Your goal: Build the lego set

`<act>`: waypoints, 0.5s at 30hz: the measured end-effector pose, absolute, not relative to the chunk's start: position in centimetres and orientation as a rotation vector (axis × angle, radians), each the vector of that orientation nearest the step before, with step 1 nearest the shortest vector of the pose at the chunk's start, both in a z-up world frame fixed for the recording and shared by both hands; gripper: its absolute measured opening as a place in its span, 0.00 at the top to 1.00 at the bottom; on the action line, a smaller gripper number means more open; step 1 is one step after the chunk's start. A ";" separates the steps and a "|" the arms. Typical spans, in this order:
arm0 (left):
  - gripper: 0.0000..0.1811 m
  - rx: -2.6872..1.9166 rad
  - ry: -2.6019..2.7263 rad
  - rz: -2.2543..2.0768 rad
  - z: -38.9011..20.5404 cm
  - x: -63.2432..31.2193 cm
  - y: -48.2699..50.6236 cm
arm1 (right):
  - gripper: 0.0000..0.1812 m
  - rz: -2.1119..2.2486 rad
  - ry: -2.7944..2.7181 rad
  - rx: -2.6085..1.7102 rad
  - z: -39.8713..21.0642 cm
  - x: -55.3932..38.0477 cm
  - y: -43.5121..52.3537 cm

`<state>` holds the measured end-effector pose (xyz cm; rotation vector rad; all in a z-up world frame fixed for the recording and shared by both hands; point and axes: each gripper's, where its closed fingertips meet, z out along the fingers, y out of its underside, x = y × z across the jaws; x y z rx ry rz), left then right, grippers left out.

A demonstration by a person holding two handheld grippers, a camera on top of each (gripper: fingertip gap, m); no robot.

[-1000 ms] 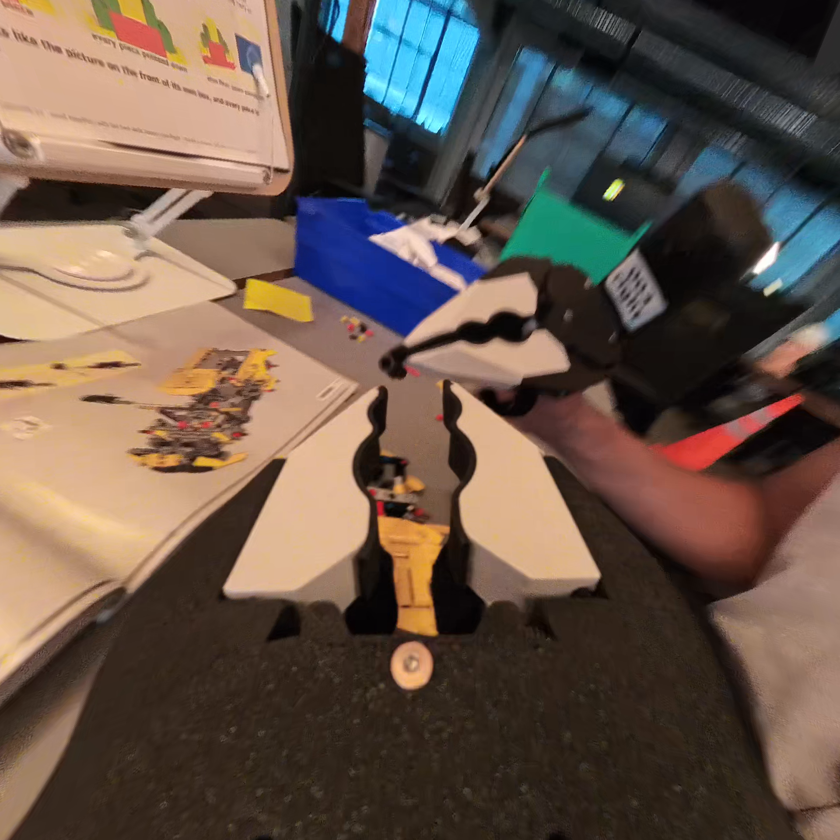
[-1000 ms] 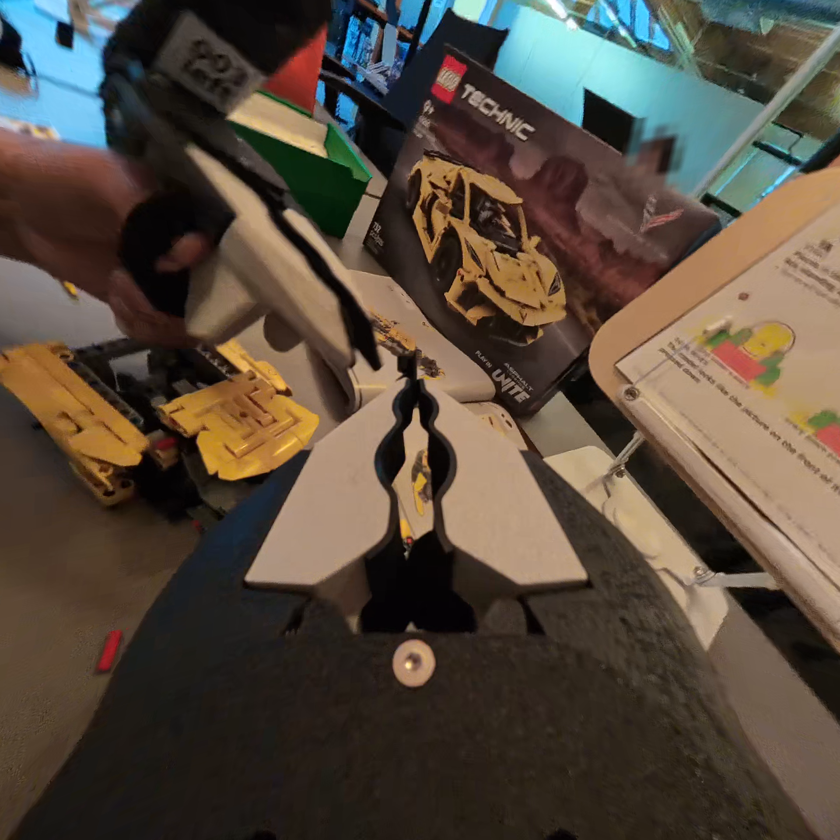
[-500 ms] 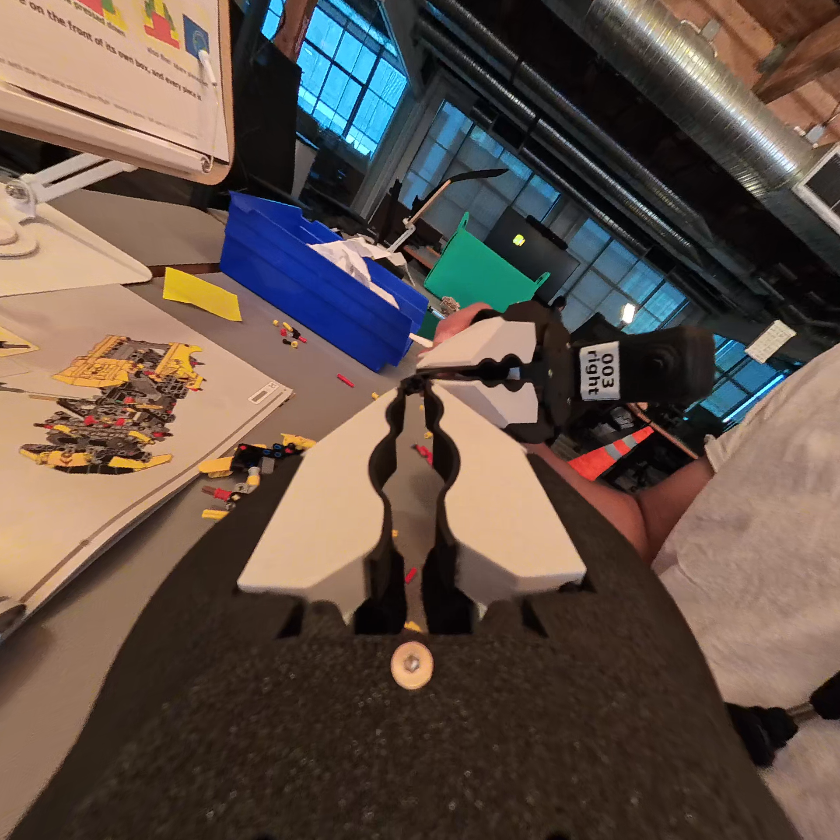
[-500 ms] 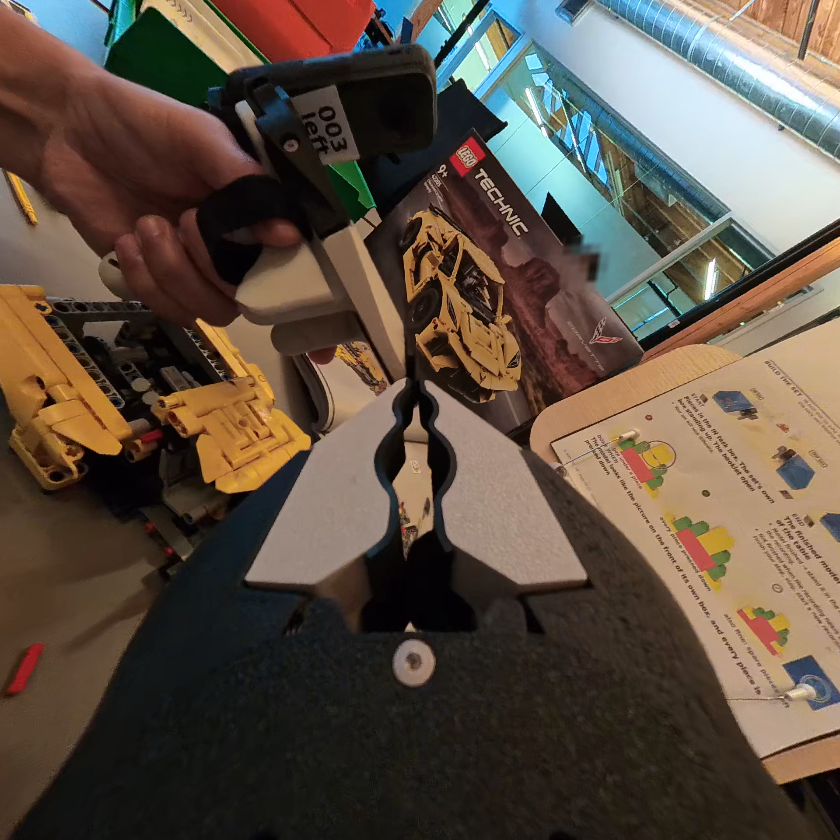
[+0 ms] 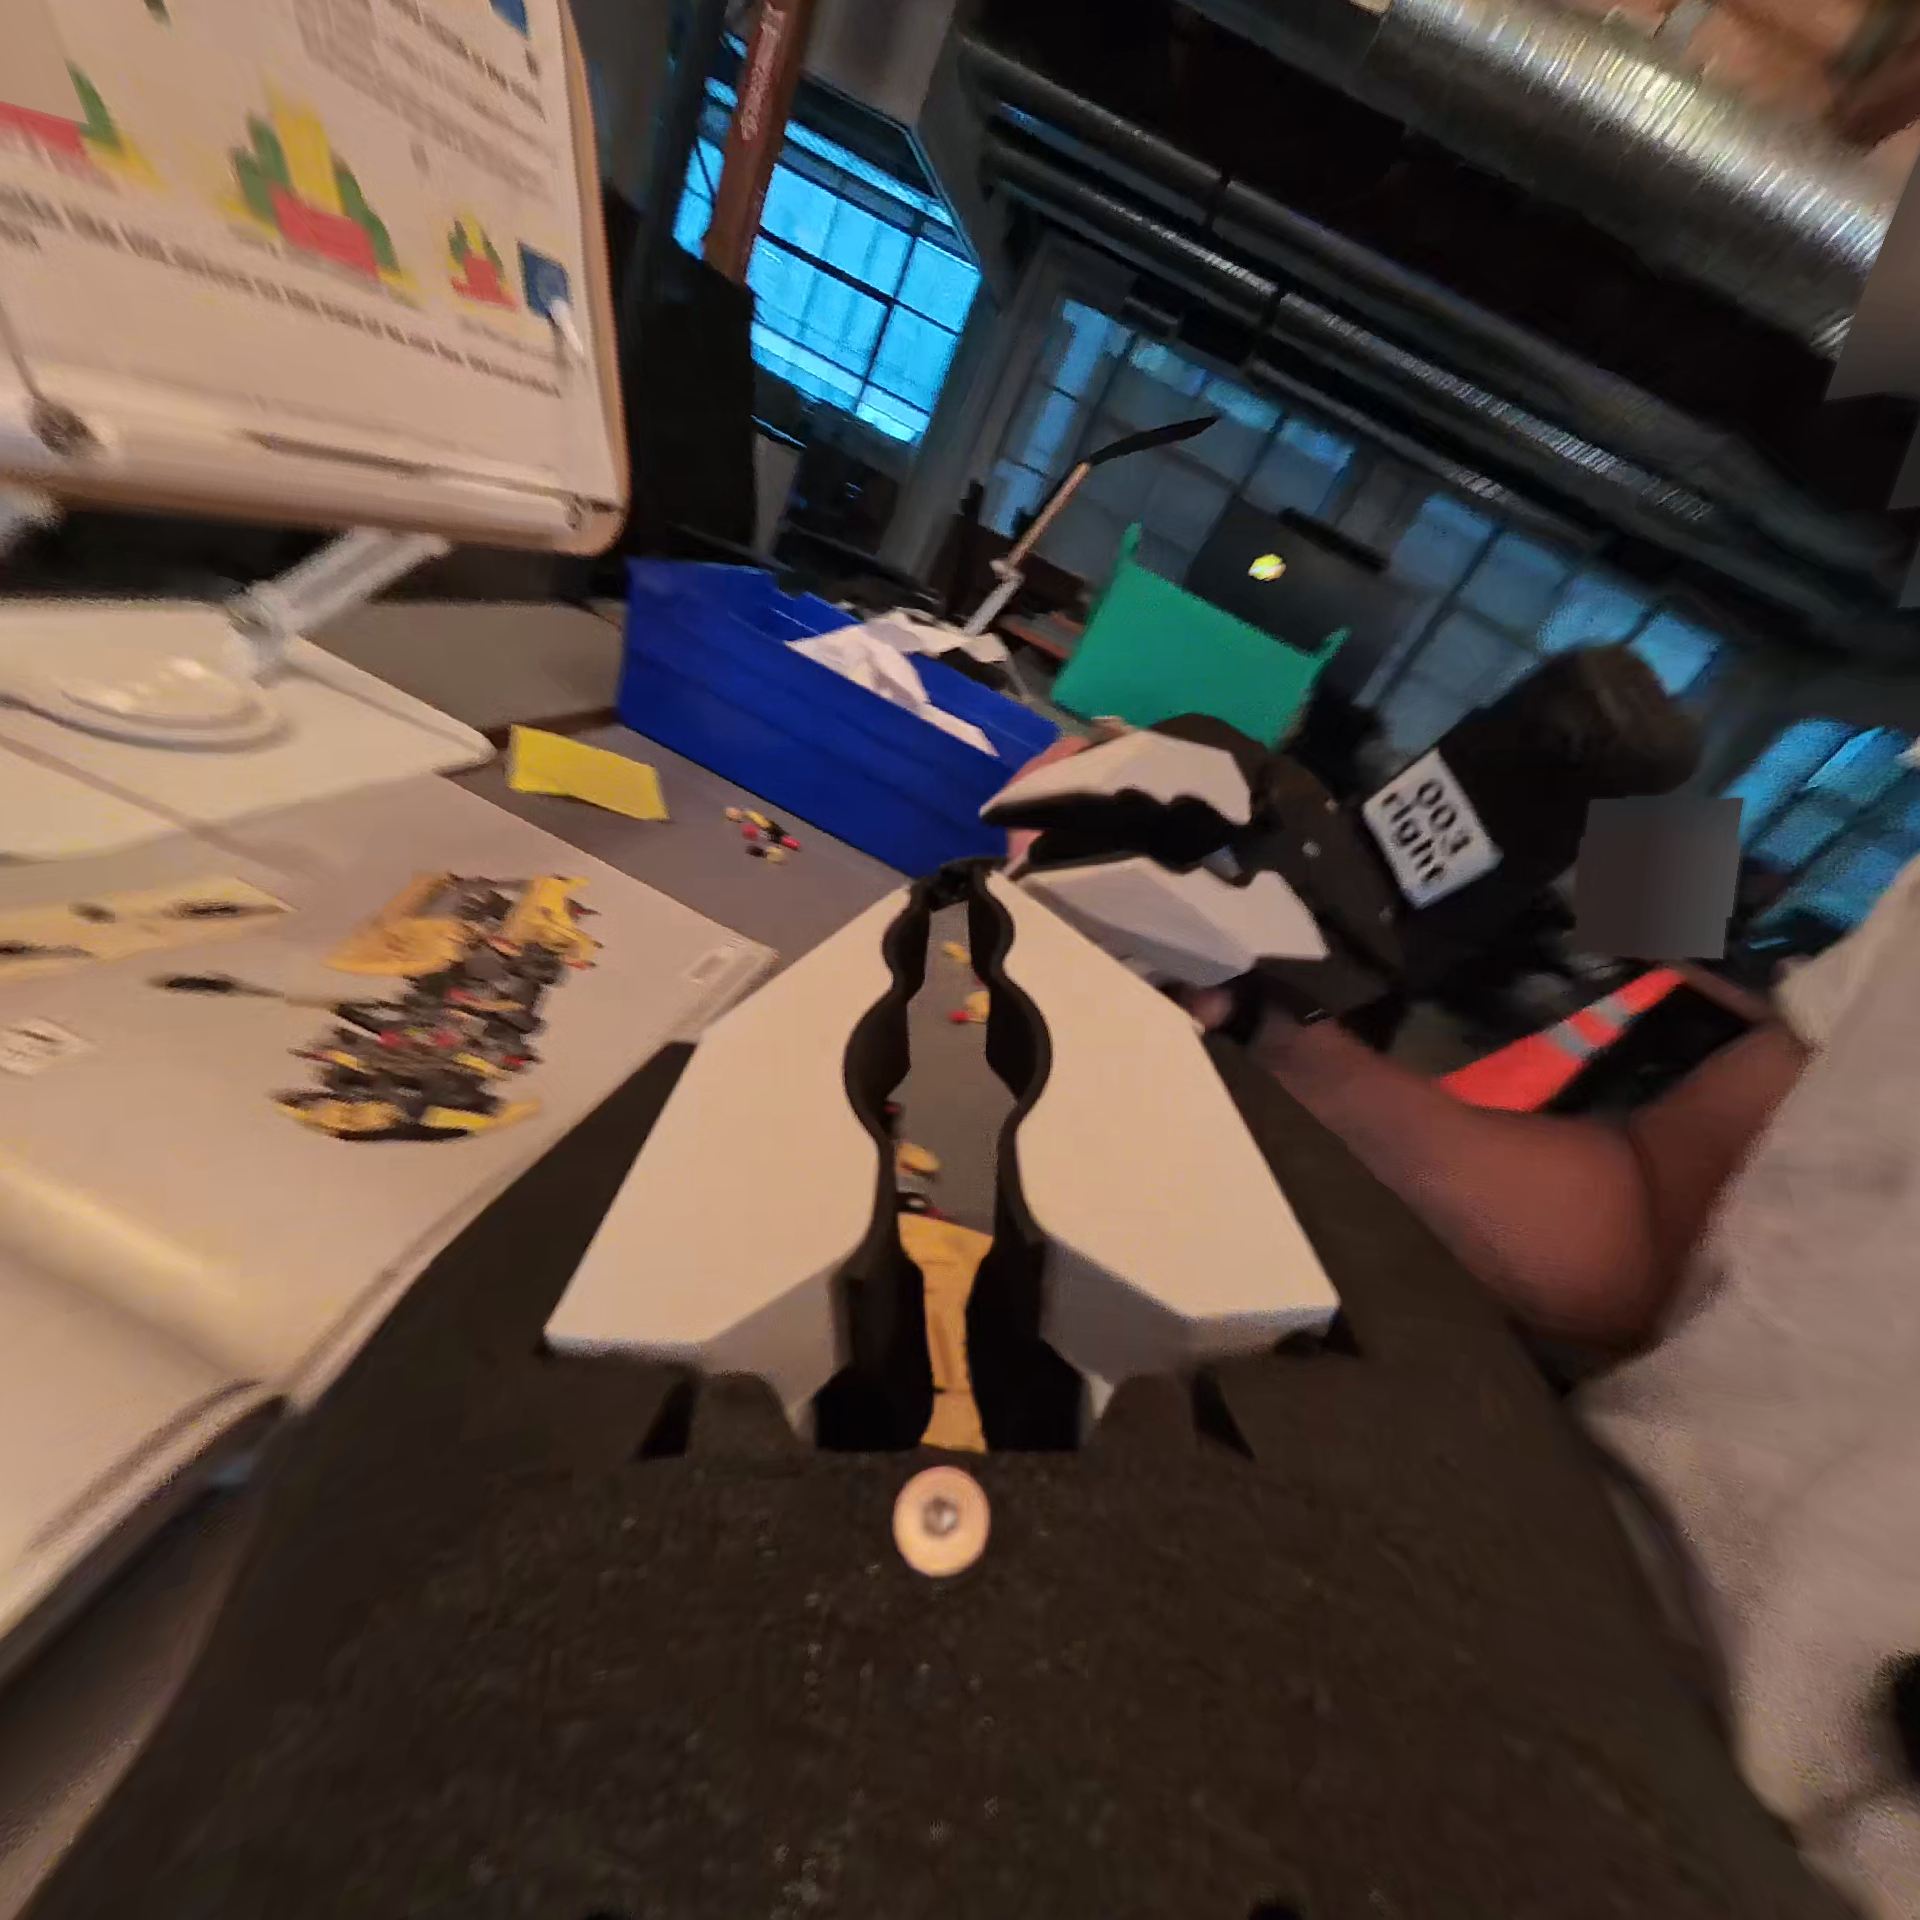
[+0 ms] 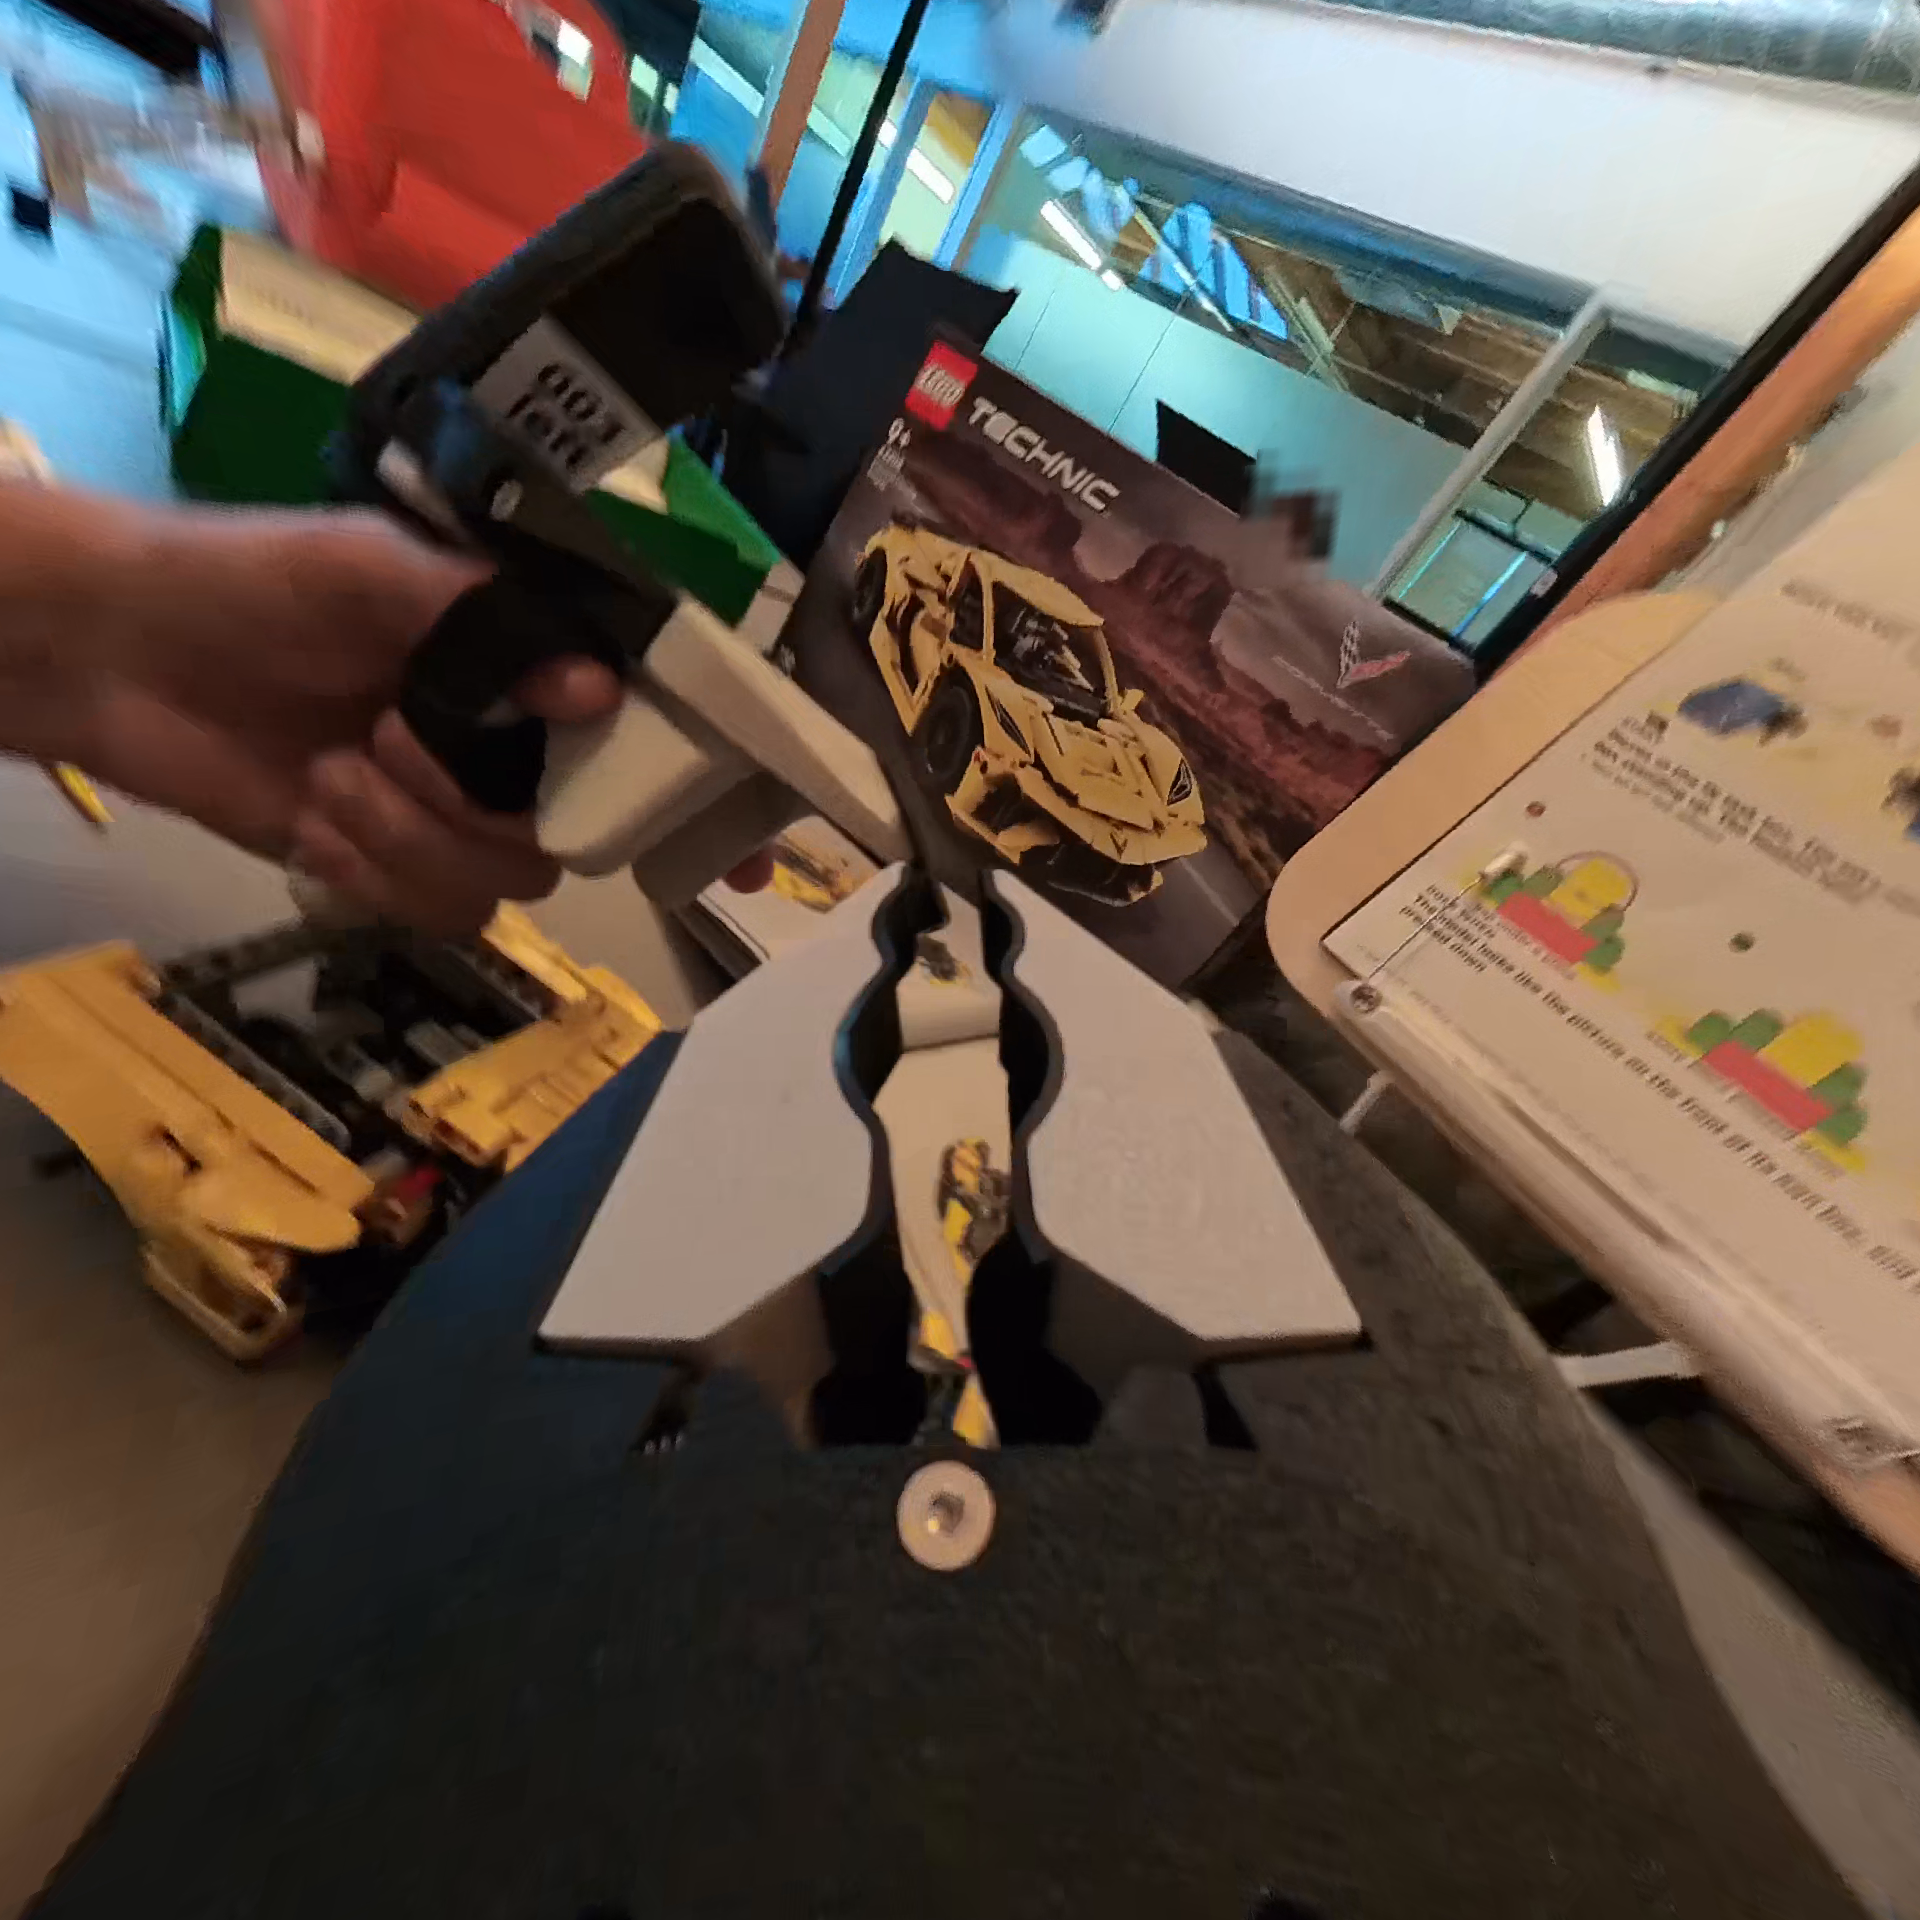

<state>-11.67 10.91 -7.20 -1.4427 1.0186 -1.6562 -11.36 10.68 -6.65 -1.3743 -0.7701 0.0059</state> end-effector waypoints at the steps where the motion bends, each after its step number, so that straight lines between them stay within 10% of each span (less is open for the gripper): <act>1: 0.96 -1.404 1.028 -1.572 -6.9 -11.9 11.3 | 0.91 0.107 -0.715 -1.391 -6.3 -11.2 10.6; 8: 0.96 -0.944 1.099 -1.090 -3.6 -13.5 10.5 | 0.83 1.453 -0.380 -1.447 -3.2 -12.5 8.4; 15: 0.96 -0.860 1.166 -0.930 -4.1 -12.5 9.2 | 0.87 1.820 -0.167 -1.426 -4.0 -11.6 9.4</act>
